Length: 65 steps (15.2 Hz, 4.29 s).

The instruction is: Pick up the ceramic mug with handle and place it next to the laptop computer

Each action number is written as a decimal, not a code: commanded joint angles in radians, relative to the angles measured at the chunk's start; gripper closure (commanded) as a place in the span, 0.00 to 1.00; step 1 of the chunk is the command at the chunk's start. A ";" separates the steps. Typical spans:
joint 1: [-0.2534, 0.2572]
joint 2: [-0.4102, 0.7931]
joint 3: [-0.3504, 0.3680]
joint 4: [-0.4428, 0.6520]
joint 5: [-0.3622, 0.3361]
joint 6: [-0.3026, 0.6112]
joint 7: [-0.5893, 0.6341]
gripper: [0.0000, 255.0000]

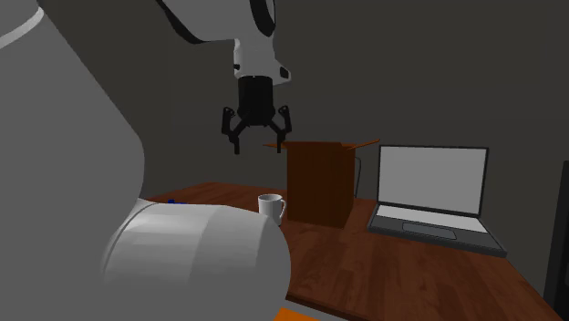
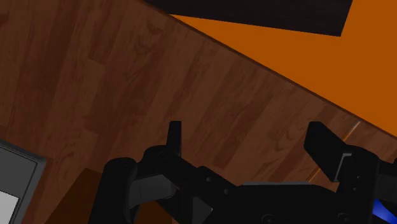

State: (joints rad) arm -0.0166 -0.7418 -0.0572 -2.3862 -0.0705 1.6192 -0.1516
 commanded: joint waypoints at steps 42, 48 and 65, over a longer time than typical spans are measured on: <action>0.048 1.007 0.073 0.476 -0.026 0.516 0.150 0.00; 0.051 1.011 0.075 0.478 -0.027 0.518 0.155 1.00; 0.048 0.941 0.076 0.567 -0.018 0.360 0.136 1.00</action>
State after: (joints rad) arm 0.0312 0.2027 0.0189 -1.8265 -0.0886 1.9900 -0.0143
